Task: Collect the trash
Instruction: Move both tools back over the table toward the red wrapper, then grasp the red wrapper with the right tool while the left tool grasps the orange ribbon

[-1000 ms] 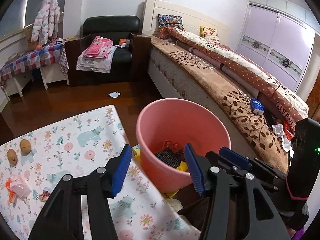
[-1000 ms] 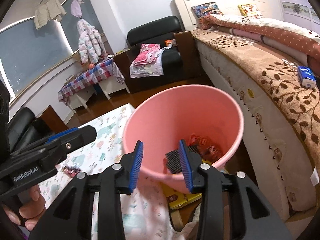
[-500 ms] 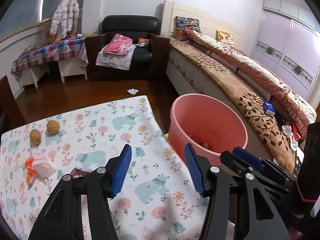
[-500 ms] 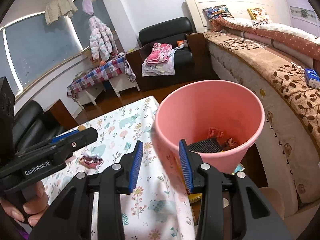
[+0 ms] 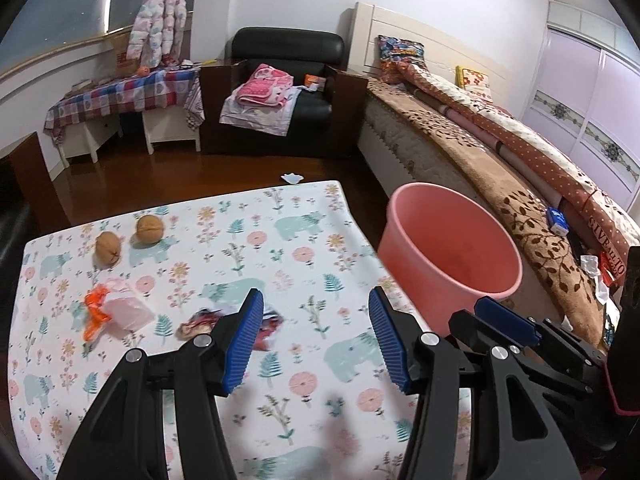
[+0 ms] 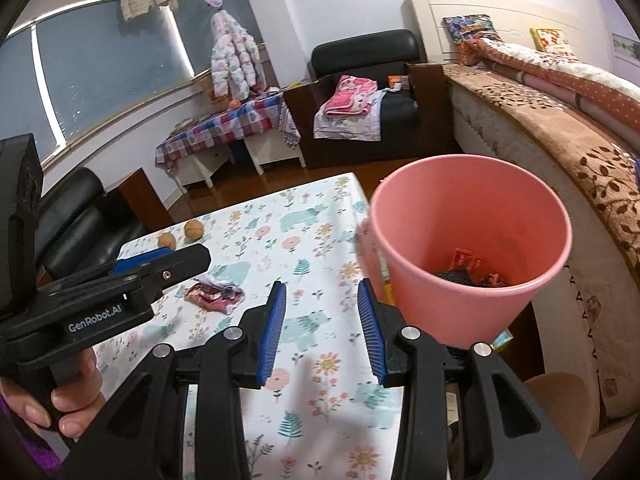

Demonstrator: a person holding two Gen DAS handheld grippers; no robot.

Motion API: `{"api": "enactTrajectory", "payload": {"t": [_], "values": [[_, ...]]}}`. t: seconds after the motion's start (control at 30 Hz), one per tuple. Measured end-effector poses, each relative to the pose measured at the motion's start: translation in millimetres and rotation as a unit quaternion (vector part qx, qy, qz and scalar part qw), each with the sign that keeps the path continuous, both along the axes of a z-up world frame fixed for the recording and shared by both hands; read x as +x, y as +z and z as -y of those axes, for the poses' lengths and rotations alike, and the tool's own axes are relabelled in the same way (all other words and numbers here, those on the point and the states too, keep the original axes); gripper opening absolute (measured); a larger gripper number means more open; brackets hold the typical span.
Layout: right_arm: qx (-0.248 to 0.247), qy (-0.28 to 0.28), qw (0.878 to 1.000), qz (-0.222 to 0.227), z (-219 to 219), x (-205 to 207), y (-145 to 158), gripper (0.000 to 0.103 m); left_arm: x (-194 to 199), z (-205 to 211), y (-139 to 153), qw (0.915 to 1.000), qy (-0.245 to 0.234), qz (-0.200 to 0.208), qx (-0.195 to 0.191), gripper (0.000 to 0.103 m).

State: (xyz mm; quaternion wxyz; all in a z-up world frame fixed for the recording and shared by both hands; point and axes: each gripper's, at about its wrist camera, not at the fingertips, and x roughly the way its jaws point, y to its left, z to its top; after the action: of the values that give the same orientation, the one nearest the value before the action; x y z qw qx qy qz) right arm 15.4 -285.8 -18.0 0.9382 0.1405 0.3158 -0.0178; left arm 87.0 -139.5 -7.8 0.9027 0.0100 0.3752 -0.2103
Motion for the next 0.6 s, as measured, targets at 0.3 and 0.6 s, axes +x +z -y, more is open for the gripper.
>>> {"api": "enactTrajectory", "payload": {"t": [0.3, 0.6], "values": [[-0.014, 0.051, 0.999, -0.013, -32.0, 16.1, -7.3, 0.038, 8.6, -40.0, -15.4, 0.9991, 0.041, -0.014, 0.003, 0.054], [-0.031, 0.114, 0.993, -0.029, -59.0, 40.2, -12.4, 0.038, 19.4, -99.5, -20.6, 0.9949, 0.1, -0.013, -0.006, 0.054]]}}
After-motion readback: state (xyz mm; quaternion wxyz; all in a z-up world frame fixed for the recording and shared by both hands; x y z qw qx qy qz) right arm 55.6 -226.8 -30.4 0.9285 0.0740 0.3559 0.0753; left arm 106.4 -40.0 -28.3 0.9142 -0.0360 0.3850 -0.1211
